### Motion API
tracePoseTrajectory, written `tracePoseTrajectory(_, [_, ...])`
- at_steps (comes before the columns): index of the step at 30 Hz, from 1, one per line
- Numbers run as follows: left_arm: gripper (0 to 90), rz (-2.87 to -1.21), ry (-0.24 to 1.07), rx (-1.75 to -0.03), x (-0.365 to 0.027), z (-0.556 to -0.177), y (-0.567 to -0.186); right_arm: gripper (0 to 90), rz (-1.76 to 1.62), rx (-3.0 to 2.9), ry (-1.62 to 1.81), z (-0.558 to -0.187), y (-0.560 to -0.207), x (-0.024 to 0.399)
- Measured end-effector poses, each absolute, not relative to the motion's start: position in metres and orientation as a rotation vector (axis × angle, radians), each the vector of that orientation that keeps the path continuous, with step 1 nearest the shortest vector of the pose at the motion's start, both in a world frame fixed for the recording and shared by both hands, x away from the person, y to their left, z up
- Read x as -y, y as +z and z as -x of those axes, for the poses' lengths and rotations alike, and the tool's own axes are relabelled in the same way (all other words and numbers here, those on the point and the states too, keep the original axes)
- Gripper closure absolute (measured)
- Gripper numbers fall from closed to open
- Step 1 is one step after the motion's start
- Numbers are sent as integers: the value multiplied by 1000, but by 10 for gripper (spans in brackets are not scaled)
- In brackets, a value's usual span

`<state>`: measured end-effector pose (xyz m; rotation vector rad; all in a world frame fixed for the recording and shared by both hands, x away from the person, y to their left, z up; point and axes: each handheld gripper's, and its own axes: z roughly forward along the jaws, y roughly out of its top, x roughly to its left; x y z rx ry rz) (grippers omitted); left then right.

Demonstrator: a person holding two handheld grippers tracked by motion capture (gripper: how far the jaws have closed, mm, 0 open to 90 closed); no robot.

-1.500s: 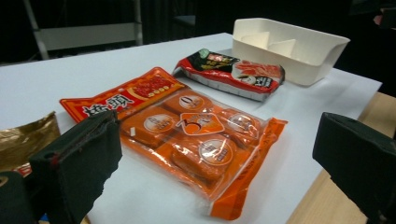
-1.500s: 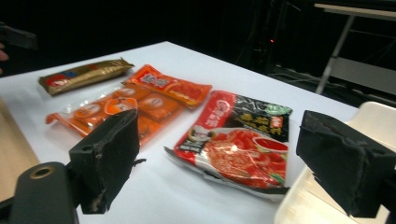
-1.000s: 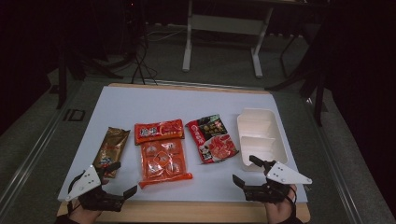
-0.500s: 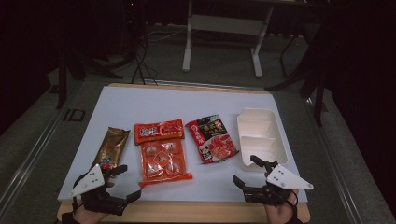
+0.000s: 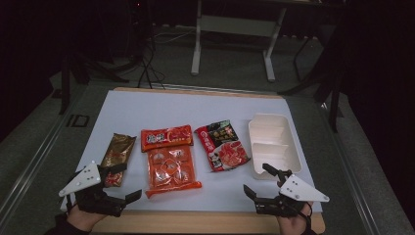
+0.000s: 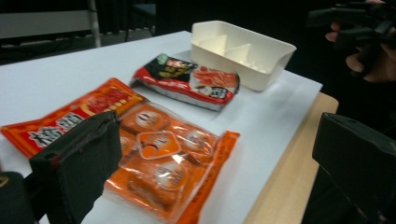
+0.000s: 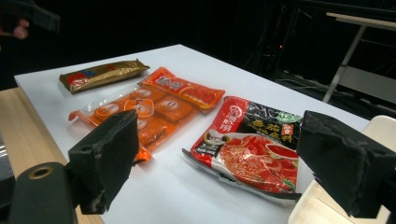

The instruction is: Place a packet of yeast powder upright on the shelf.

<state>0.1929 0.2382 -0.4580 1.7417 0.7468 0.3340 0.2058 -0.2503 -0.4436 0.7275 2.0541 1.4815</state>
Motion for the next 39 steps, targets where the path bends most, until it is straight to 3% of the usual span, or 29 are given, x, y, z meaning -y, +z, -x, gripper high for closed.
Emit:
tracePoseTrajectory(12, [23,-1761,384,-790,-257,-219,-443,110,-688,-2124,1558,-201,-443,244])
tracePoseTrajectory(32, [46,-1772,452,-945,-287,-264,-455,135,-668,-2052,1576,-203,-445,244])
tracePoseTrajectory(39, [113,-1773,487,-1002,-298,-283,-462,131,-674,-2054,1599,-202,-444,245])
